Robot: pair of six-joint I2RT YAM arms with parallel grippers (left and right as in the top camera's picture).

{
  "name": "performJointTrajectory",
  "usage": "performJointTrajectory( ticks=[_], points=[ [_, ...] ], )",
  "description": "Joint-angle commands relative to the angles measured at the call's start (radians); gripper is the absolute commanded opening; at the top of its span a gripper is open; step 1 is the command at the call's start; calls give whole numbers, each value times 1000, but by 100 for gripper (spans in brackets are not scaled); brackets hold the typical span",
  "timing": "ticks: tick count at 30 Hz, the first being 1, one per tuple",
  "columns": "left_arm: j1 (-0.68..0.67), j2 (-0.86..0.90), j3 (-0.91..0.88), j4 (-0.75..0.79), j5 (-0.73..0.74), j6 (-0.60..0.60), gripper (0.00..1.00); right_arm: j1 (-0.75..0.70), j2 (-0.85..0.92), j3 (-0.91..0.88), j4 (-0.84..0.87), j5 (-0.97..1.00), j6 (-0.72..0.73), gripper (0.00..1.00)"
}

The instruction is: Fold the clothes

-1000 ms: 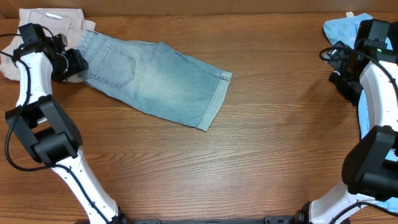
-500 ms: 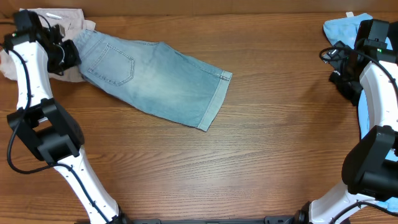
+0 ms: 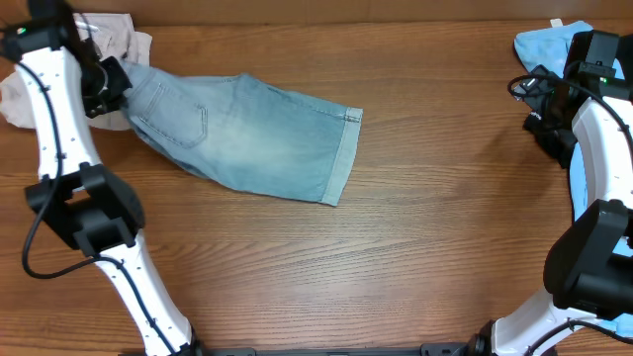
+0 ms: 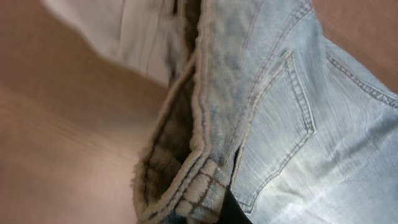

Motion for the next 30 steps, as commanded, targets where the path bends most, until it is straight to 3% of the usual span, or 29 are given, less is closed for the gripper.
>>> performJointTrajectory(
  ticks=[1, 9, 18, 22, 30],
  points=[
    [-77, -124, 47, -71, -159, -114, 4, 3, -4, 21, 6, 3, 6, 100],
    [-247, -224, 47, -199, -269, -129, 4, 3, -4, 21, 6, 3, 6, 100],
    [-451, -225, 45, -204, -254, -103, 4, 3, -4, 21, 6, 3, 6, 100],
    [-556, -224, 35, -204, -181, -77, 4, 3, -4, 21, 6, 3, 6, 100],
    [-723, -207, -95, -189, -153, -73, 4, 3, -4, 21, 6, 3, 6, 100]
  ],
)
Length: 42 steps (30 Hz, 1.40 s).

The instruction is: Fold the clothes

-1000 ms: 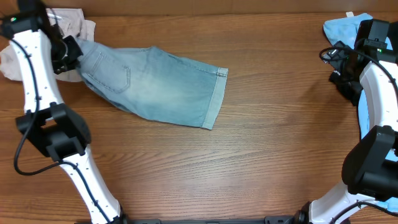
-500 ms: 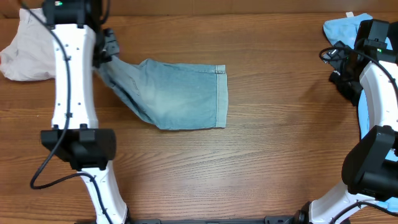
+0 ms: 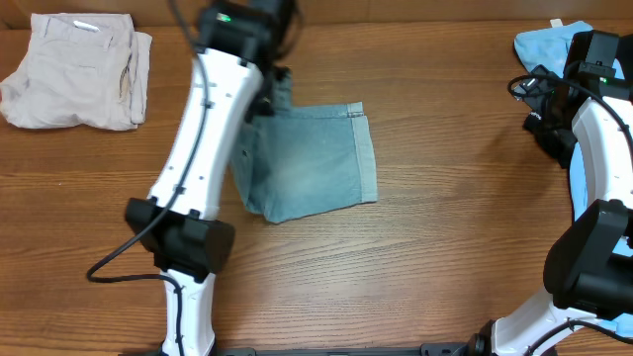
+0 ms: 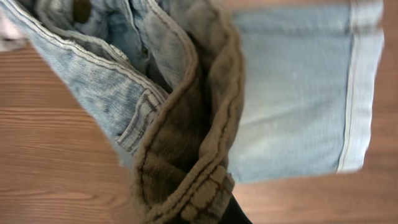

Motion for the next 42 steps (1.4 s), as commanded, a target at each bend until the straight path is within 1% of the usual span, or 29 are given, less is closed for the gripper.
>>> performJointTrajectory(
  ticks=[1, 4, 9, 16, 21, 29, 32, 33, 35, 42],
  points=[
    [-57, -2, -84, 18, 45, 14, 4, 3, -4, 21, 6, 3, 6, 100],
    [-89, -2, -158, 71, 91, 14, 4, 3, -4, 21, 6, 3, 6, 100],
    [-125, -2, -254, 176, 232, 40, 4, 3, -4, 21, 6, 3, 6, 100],
    [-158, -2, -359, 285, 288, 41, 4, 3, -4, 21, 6, 3, 6, 100],
    [-174, -2, -410, 359, 366, 50, 4, 3, -4, 21, 6, 3, 6, 100],
    [-184, -1, -430, 441, 386, 52, 5, 3, -4, 21, 6, 3, 6, 100],
    [-190, 4, -451, 471, 428, 56, 4, 3, -4, 21, 6, 3, 6, 100],
    [-192, 4, -463, 485, 445, 73, 4, 3, -4, 21, 6, 3, 6, 100],
    [-195, 3, -465, 480, 447, 98, 4, 3, -4, 21, 6, 3, 6, 100],
    [-202, -56, -458, 447, 422, 93, 4, 3, -4, 21, 6, 3, 6, 100]
  ],
)
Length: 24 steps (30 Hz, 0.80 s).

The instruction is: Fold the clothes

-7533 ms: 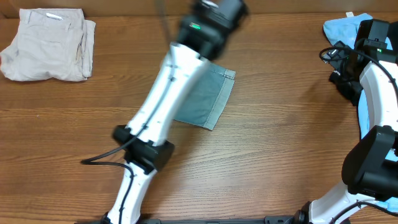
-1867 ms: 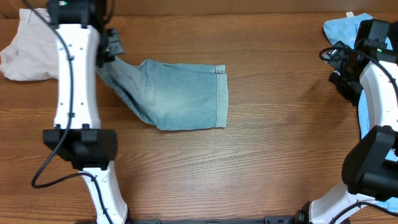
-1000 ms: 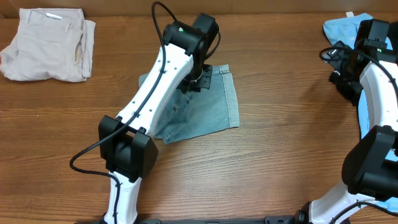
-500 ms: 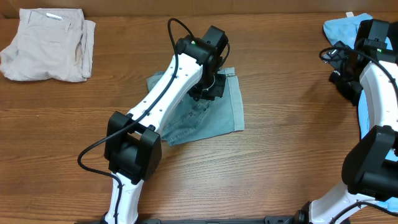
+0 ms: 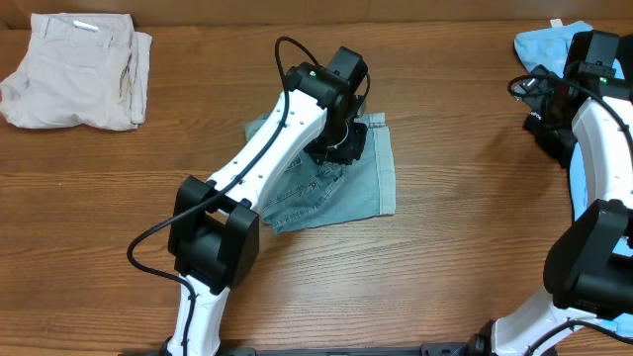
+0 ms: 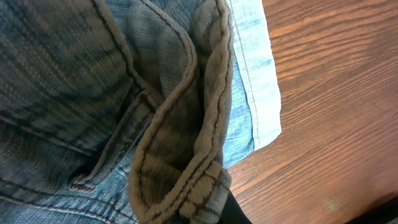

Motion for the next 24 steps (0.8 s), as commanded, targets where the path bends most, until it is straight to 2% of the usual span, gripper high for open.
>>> performJointTrajectory(
  ticks=[1, 6, 14, 18, 19, 20, 21, 22, 23, 24],
  points=[
    [-22, -67, 2, -2, 19, 30, 4, 3, -4, 21, 6, 3, 5, 100],
    [-88, -100, 1, -14, -102, 30, 4, 3, -4, 21, 6, 3, 5, 100],
    [-228, 29, -1, 25, -89, 31, 4, 3, -4, 21, 6, 3, 5, 100],
    [-275, 87, -1, 90, 4, 56, 6, 3, -4, 21, 6, 3, 5, 100],
    [-283, 99, -1, 106, 29, 67, 12, 3, -4, 21, 6, 3, 5, 100],
    [-295, 111, -1, 120, 54, 77, 29, 3, -4, 21, 6, 3, 5, 100],
    [-303, 120, -1, 127, 70, 84, 52, 3, -4, 21, 6, 3, 5, 100],
    [-310, 127, -1, 130, 82, 92, 93, 3, -4, 21, 6, 3, 5, 100],
    [-317, 129, -1, 130, 88, 102, 100, 3, -4, 21, 6, 3, 5, 100],
    [-320, 129, -1, 127, 87, 103, 100, 3, -4, 21, 6, 3, 5, 100]
  ],
)
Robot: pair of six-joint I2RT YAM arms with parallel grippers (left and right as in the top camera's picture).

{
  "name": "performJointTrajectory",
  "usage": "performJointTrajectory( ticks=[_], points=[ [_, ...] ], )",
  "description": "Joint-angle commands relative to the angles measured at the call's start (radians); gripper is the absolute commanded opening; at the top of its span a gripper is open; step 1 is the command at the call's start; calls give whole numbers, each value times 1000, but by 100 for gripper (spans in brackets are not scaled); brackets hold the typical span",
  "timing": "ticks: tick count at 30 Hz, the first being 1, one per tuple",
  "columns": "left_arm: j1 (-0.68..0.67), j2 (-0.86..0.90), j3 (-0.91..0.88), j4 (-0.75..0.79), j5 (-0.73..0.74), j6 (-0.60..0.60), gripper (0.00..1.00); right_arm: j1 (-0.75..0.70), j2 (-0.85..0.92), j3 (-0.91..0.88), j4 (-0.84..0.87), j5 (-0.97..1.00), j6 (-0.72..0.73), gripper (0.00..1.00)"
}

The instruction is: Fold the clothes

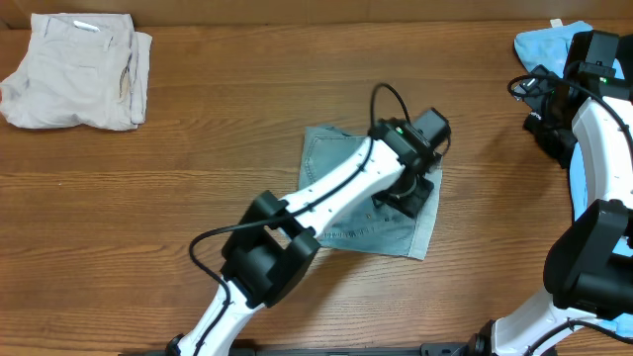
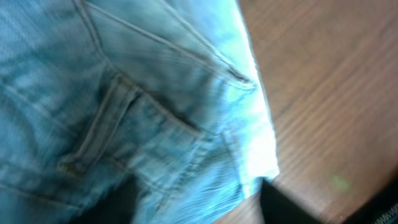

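The denim shorts (image 1: 361, 193) lie doubled over in a flat, roughly square bundle right of the table's middle. My left gripper (image 1: 407, 190) hovers low over their right edge. In the left wrist view the left gripper (image 2: 199, 202) is open: dark fingertips (image 2: 112, 205) stand wide apart, with the denim shorts (image 2: 143, 106) and a pale hem flat beneath them, blurred. My right gripper (image 1: 546, 104) is at the far right by a light blue cloth (image 1: 542, 44); its jaws are too small to read.
A folded beige garment (image 1: 74, 69) lies in the far left corner. The left arm's links (image 1: 297, 222) stretch across the front middle of the wooden table (image 1: 198, 129). The right arm (image 1: 593, 148) stands along the right edge.
My left gripper was shut on the shorts' waistband over the middle. It is now farther right and nearer the front, jaws open, the waistband flat. The shorts have shifted right with it.
First my left gripper held the waistband at the far left beside the beige garment, shorts spread out. Then it held the waistband over the middle, shorts half doubled. Later the waistband was at the leg hems. Now the doubled shorts lie released, right of centre.
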Motion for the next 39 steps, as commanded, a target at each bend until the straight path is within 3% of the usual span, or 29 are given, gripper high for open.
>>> performJointTrajectory(
  ticks=[1, 2, 6, 8, 12, 15, 18, 21, 24, 31, 39],
  points=[
    [-22, 7, 2, -4, 79, 59, 100, 3, -4, 21, 6, 2, 5, 100],
    [-23, 1, 6, -13, 79, 71, 100, 3, -4, 21, 6, 2, 5, 100],
    [-8, -43, 66, -91, 64, 92, 69, 3, -4, 21, 6, 2, 5, 100],
    [8, -68, 93, -116, 26, 87, 77, 3, -4, 21, 6, 2, 5, 100],
    [48, -88, 105, -126, -75, 84, 81, 3, -4, 21, 6, 2, 5, 100],
    [65, -84, 84, -95, -88, 84, 100, 3, -4, 21, 6, 2, 5, 100],
    [67, -81, 45, -15, -95, 56, 100, 3, -4, 21, 6, 2, 5, 100],
    [63, -67, 17, 51, -125, -66, 100, 3, -4, 21, 6, 2, 5, 100],
    [50, -43, 8, 98, -130, -116, 100, 3, -4, 21, 6, 2, 5, 100],
    [-2, -3, 8, 172, -396, -122, 100, 3, -4, 21, 6, 2, 5, 100],
    [-10, 43, 7, 146, -413, -194, 95, 3, -4, 21, 6, 2, 5, 100]
  ],
)
